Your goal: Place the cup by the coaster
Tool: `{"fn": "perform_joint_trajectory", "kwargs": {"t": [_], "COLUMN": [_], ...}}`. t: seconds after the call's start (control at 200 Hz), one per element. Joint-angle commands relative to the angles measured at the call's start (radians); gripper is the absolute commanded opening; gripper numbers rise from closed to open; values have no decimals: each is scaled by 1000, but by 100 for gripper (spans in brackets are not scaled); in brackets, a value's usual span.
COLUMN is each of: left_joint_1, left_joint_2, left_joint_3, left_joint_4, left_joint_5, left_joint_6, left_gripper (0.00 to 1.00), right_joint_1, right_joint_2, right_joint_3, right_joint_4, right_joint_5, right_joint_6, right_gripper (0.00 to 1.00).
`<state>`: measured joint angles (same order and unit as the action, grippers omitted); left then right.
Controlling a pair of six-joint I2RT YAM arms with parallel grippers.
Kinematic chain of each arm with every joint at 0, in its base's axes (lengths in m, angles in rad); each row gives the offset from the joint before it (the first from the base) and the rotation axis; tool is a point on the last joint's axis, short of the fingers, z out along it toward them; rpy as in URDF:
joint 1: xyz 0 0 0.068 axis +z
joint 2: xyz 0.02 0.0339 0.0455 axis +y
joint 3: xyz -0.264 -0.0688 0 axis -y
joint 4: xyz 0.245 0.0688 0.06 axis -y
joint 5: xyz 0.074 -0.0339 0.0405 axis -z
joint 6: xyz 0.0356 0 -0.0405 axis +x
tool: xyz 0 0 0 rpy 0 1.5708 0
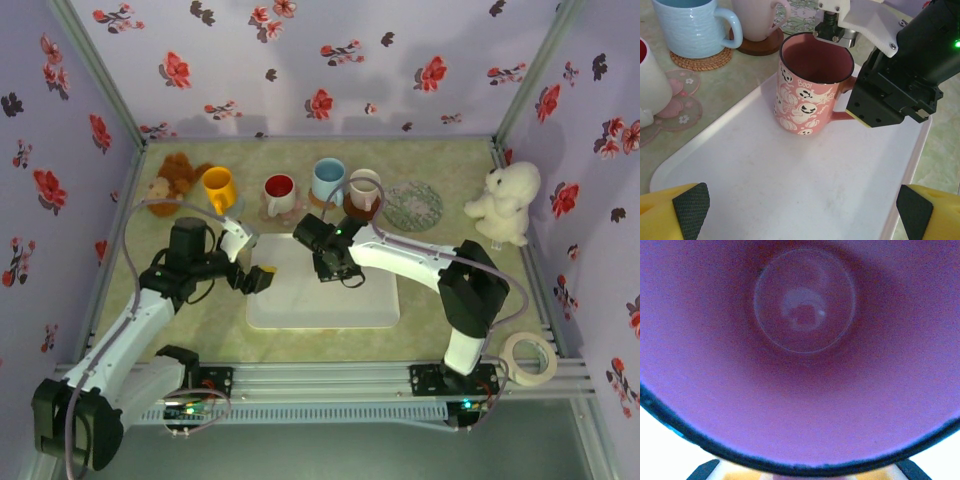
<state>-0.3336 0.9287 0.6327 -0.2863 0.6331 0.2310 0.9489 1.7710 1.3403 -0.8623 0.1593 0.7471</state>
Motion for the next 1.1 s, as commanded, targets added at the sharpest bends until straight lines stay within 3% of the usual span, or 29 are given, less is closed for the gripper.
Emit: {"fn": "perform_joint_trajectory", "kwargs": {"t": [0.0,0.66,0.91,1.095], "left_joint_1": [6,-37,-90,-150], "left_joint_2": [18,56,91,121], "left_joint_3": [28,92,176,216], "left_joint_4": [20,32,25,35], "left_joint_5": [22,8,-24,-126], "left_joint_6": [-16,-16,8,42], "left_gripper": [99,99,99,99], "right_joint_1": [-6,-32,-133,-233], "right_joint_2": [-44,-315,-470,-563], "right_joint_3": [12,-88,-144,-162], "right_joint_4": [-31,-74,-104,-145], "right_joint_5": [39,144,158,169], "right_joint_6": [-35,-90,-118,-145], "right_gripper": [0,0,0,0]}}
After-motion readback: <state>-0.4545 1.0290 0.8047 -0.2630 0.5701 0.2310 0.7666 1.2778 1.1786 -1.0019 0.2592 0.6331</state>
